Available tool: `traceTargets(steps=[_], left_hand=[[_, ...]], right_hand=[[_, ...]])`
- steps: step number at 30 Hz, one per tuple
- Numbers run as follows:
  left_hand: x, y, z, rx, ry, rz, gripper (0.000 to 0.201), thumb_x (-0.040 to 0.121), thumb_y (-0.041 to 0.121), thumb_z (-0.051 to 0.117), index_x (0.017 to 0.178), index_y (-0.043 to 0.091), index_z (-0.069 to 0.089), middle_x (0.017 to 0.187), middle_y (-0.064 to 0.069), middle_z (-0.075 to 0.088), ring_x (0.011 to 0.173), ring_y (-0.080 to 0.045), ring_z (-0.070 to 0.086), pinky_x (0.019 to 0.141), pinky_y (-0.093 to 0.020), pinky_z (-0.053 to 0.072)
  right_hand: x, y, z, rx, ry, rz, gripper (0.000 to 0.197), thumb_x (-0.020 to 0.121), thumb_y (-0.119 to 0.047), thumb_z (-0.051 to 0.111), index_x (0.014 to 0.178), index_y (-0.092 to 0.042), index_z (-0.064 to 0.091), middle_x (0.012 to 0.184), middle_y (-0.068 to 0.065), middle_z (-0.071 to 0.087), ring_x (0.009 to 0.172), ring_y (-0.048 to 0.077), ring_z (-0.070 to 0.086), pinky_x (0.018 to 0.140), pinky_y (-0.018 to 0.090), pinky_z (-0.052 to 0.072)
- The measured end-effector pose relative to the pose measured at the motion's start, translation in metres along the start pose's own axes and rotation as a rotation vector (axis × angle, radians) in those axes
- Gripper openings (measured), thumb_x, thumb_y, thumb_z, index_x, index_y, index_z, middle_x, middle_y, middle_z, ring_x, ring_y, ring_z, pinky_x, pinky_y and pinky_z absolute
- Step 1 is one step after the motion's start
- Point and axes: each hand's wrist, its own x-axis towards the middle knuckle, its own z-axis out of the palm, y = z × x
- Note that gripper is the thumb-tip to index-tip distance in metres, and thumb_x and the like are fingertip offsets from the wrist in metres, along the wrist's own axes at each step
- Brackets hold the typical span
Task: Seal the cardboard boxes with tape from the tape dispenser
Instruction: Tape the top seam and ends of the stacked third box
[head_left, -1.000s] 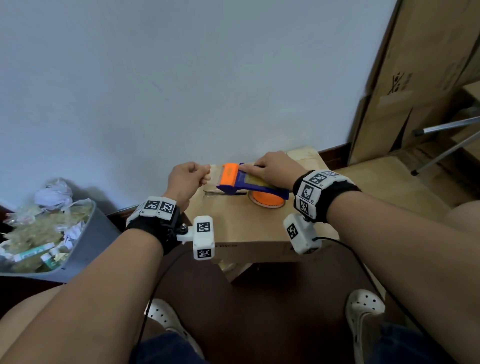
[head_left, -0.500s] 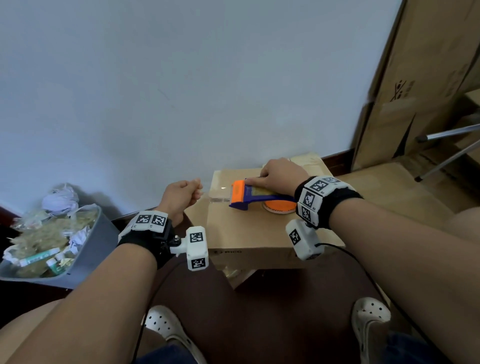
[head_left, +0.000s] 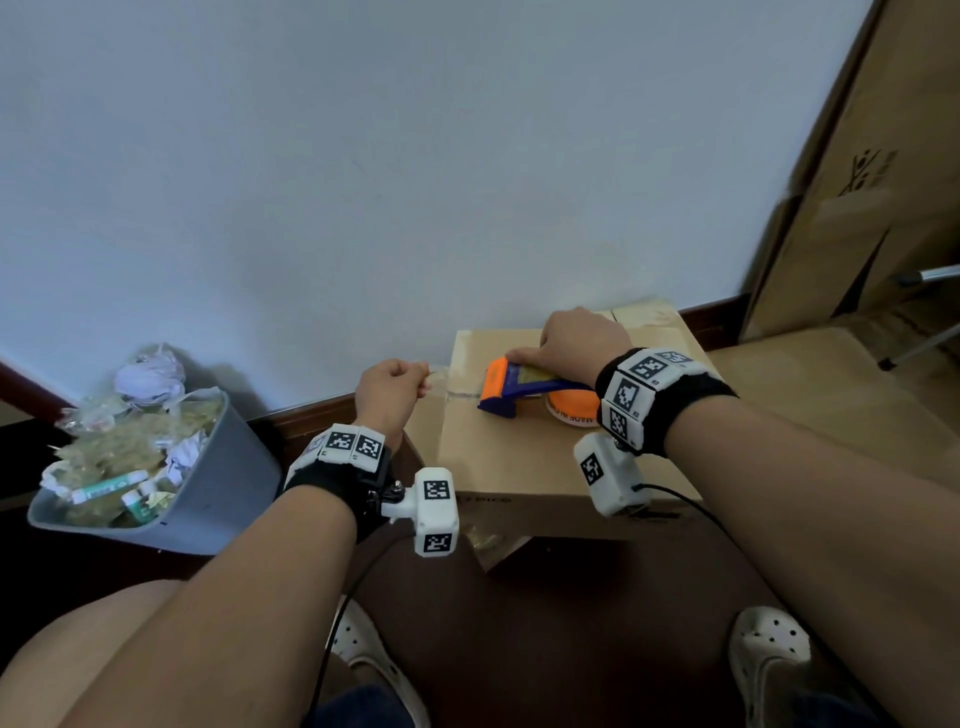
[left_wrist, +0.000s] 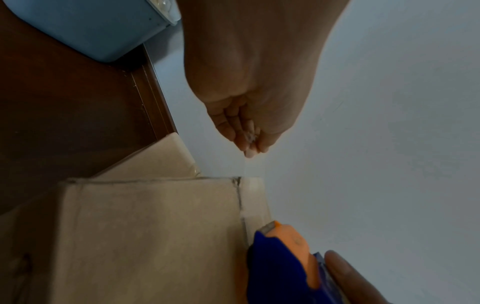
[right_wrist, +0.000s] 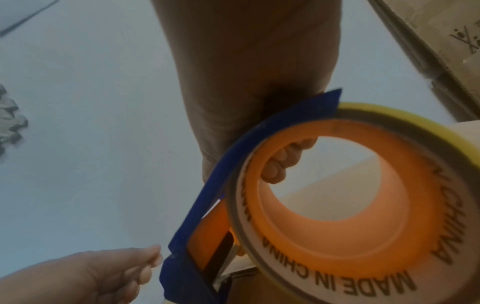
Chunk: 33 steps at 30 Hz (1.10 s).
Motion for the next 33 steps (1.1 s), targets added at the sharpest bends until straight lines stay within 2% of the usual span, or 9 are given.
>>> traceTargets(steps=[5,9,13,15,18,22,27,31,33], left_hand=[[-0.005,-0.003,0.0,0.013,0.019,-0.011,0.018,0.089,0.021,0.063,0.075,0.012,0.067,0.071,-0.002,0.067,0.064,-0.01,0.057,0.081,-0.033,0.052],[-0.005,-0.002,-0.007,0.038,0.083,-0.017,0.021,0.089,0.023,0.063,0.069,0.014,0.064,0.071,-0.001,0.066,0.064,-0.011,0.056,0.082,-0.033,0.051],[-0.004,0.004,-0.012,0.032,0.101,-0.013,0.019,0.086,0.024,0.065,0.071,0.012,0.067,0.07,-0.001,0.068,0.065,-0.012,0.058,0.08,-0.035,0.053],[-0.004,0.009,-0.012,0.02,0.109,-0.019,0.018,0.082,0.025,0.066,0.07,0.012,0.068,0.07,-0.003,0.069,0.066,-0.015,0.06,0.079,-0.035,0.054],[-0.005,0.018,-0.012,0.017,0.118,-0.017,0.017,0.079,0.025,0.064,0.066,0.014,0.066,0.067,0.0,0.068,0.07,-0.017,0.062,0.075,-0.032,0.052],[-0.01,0.028,-0.01,0.003,0.146,0.008,0.015,0.079,0.022,0.061,0.073,0.01,0.067,0.069,0.0,0.066,0.067,-0.015,0.057,0.063,-0.026,0.046],[-0.017,0.046,-0.005,-0.021,0.181,0.075,0.017,0.078,0.023,0.058,0.065,0.012,0.058,0.065,0.003,0.06,0.062,-0.013,0.049,0.057,-0.027,0.038],[-0.017,0.054,-0.003,-0.042,0.207,0.086,0.015,0.078,0.023,0.057,0.069,0.01,0.059,0.065,0.003,0.057,0.062,-0.014,0.046,0.058,-0.028,0.038],[-0.015,0.054,-0.004,-0.057,0.213,0.087,0.016,0.078,0.023,0.057,0.067,0.011,0.058,0.064,0.004,0.057,0.065,-0.014,0.047,0.06,-0.029,0.038]], right_hand=[[-0.002,-0.011,0.004,-0.048,-0.006,-0.008,0.057,0.083,-0.069,0.051,0.059,-0.018,0.043,0.064,-0.001,0.046,0.07,0.025,0.053,0.063,0.028,0.04],[-0.001,-0.025,0.002,-0.071,0.01,-0.044,0.054,0.084,-0.066,0.052,0.061,-0.019,0.04,0.068,-0.001,0.044,0.074,0.024,0.05,0.066,0.029,0.039],[0.002,-0.031,-0.009,-0.075,0.017,-0.051,0.051,0.081,-0.067,0.055,0.075,-0.016,0.051,0.078,0.002,0.05,0.077,0.025,0.051,0.069,0.029,0.04],[0.003,-0.031,-0.016,-0.072,0.005,-0.036,0.051,0.08,-0.067,0.056,0.076,-0.017,0.051,0.079,0.002,0.051,0.077,0.025,0.051,0.069,0.03,0.039],[0.006,-0.03,-0.028,-0.066,-0.066,-0.001,0.052,0.08,-0.068,0.056,0.068,-0.018,0.046,0.076,0.001,0.051,0.079,0.025,0.052,0.07,0.031,0.038],[0.003,-0.031,-0.036,-0.059,-0.069,0.01,0.054,0.079,-0.069,0.056,0.065,-0.018,0.046,0.068,-0.001,0.05,0.076,0.024,0.055,0.067,0.031,0.038],[0.002,-0.024,-0.046,0.044,-0.097,-0.007,0.054,0.078,-0.07,0.056,0.066,-0.018,0.047,0.068,-0.001,0.051,0.075,0.022,0.054,0.068,0.031,0.04],[0.0,-0.016,-0.052,0.172,-0.14,-0.024,0.054,0.084,-0.064,0.055,0.064,-0.015,0.048,0.063,0.002,0.051,0.06,0.015,0.048,0.055,0.028,0.034],[-0.001,-0.013,-0.051,0.224,-0.132,-0.007,0.055,0.084,-0.063,0.056,0.063,-0.014,0.048,0.061,0.002,0.051,0.057,0.015,0.048,0.054,0.027,0.033]])
